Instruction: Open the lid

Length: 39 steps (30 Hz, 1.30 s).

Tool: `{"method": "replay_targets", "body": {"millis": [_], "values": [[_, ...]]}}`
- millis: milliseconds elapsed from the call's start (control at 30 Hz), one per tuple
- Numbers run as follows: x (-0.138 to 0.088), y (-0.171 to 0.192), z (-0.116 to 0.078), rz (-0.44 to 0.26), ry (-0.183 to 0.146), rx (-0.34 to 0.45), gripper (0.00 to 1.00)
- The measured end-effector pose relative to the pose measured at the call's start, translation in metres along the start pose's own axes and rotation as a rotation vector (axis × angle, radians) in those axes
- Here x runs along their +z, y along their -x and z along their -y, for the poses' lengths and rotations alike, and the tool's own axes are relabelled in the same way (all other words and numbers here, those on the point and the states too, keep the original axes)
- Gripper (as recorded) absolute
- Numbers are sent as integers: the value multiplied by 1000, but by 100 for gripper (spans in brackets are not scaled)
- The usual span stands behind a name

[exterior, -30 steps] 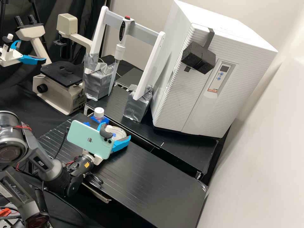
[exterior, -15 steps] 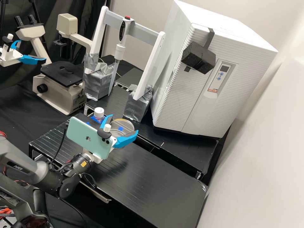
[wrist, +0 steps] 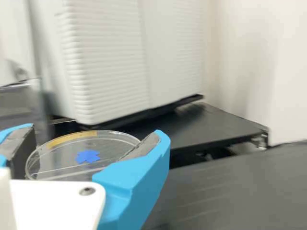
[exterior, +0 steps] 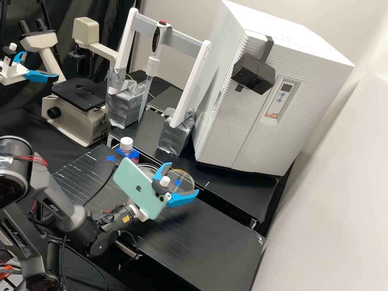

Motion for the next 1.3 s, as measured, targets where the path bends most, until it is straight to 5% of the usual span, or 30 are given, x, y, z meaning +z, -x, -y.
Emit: {"method": "replay_targets", "body": {"millis": [200, 567, 600, 1300], "values": [[12, -8, -4, 46, -12, 11, 0], [21, -17, 10, 93, 58, -16, 0], [22, -17, 11, 96, 59, -18, 100], [16, -8, 8, 81, 69, 16, 100]]}}
